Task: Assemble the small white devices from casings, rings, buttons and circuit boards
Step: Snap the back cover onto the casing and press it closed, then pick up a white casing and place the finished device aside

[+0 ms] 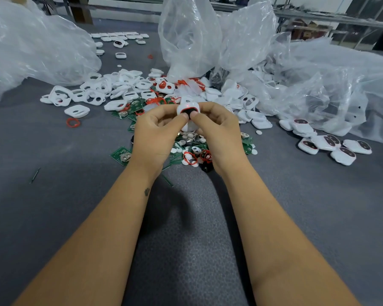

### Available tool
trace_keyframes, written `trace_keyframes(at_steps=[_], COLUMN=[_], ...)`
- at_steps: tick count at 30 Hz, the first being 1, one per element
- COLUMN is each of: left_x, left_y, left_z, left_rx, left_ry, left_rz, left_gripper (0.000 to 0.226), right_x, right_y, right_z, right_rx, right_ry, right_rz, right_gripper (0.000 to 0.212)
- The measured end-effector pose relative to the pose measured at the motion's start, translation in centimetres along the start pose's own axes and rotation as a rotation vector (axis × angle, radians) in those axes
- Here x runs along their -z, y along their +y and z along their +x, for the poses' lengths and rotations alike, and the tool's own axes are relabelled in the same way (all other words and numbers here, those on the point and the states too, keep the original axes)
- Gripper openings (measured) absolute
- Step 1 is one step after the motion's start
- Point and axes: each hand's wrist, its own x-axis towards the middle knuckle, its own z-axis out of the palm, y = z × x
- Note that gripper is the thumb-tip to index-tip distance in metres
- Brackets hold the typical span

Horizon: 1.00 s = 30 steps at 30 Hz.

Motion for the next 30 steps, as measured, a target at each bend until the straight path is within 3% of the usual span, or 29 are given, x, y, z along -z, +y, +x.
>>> trace_keyframes(at_steps=[7,13,16,20,23,26,30], left_x=[0.1,-2.0,-4.5,-7.8,-9.6,-10.6,-10.4], left_y=[0.2,0.4,0.8,1.2,1.2,1.3,1.7], left_z=[-0.1,-0.4,-1.0,-2.4,-3.4,-4.2,-4.6], left_rx=[0.053,0.138,0.162,0.203,0.225,0.246,0.250], left_ry=[-0.011,-0.025,-0.098,-0.164,-0.195,-0.220,-0.209], left_rz=[-0.014,0.056,0.064,0.045,0.018,-0.006,-0.004], left_gripper=[0.012,0.022,0.018,0.018,0.018,0.019,0.020], right_x=[0.2,1.5,4.2,10.1,14.3,15.9,15.2], right_y=[-0.3,-0.7,-1.4,-2.3,-2.3,-1.9,-1.9], right_z=[-0.1,-1.0,-1.2,-1.7,-2.5,-3.6,-4.1], right_rx=[0.010,0.005,0.008,0.017,-0.112,-0.307,-0.266], right_ry=[-0.011,0.133,0.322,0.738,0.920,0.932,0.934], right_rz=[-0.002,-0.100,-0.126,-0.106,-0.163,-0.465,-0.518], right_gripper=[0.013,0.010,0.009,0.008,0.017,0.052,0.067])
